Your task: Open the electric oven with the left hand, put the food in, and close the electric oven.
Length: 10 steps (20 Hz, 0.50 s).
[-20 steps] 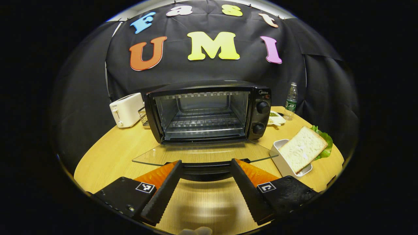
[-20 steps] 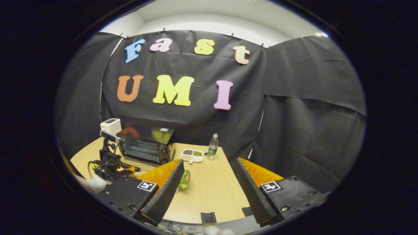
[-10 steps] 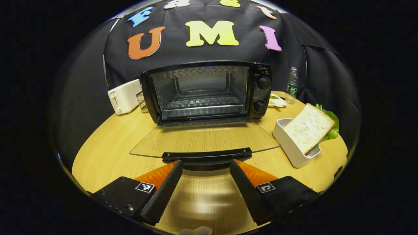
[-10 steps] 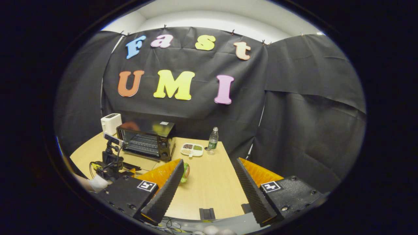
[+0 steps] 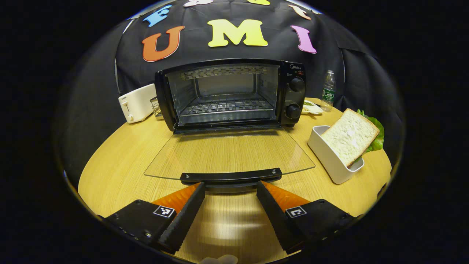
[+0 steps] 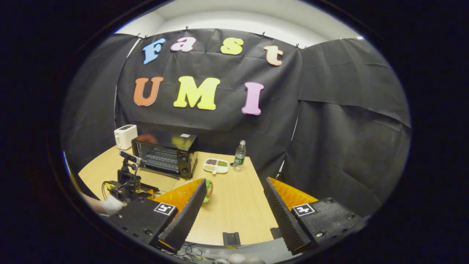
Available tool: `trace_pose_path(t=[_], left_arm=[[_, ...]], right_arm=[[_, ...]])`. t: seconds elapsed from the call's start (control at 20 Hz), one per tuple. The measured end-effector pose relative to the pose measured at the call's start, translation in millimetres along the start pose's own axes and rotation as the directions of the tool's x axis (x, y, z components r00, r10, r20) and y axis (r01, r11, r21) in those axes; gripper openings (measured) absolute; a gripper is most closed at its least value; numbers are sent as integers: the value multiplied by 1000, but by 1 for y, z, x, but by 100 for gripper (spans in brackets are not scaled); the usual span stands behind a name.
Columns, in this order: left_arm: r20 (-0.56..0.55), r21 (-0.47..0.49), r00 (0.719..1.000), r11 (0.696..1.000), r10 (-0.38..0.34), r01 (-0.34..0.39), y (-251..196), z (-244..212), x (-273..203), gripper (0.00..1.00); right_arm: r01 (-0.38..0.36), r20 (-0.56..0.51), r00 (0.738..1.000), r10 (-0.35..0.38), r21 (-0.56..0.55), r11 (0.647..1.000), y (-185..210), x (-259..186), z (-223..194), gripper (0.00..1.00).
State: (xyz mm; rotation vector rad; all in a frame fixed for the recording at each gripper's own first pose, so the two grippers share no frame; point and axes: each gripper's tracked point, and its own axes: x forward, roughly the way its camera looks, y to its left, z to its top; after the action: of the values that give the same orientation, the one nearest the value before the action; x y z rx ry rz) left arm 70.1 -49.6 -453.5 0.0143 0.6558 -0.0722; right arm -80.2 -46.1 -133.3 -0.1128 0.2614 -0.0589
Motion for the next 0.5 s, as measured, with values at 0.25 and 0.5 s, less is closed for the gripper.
trace_pose_path(t=[0.25,0.5], left_arm=[[43,-20,999,1000,24,-24,10,12,-13,96],[125,-11,992,1000,31,-30,23,38,-62,96]], right_arm=[[-11,9,1000,10,3,1000,4,0,6,100],[-34,54,998,34,6,999,17,4,28,100]])
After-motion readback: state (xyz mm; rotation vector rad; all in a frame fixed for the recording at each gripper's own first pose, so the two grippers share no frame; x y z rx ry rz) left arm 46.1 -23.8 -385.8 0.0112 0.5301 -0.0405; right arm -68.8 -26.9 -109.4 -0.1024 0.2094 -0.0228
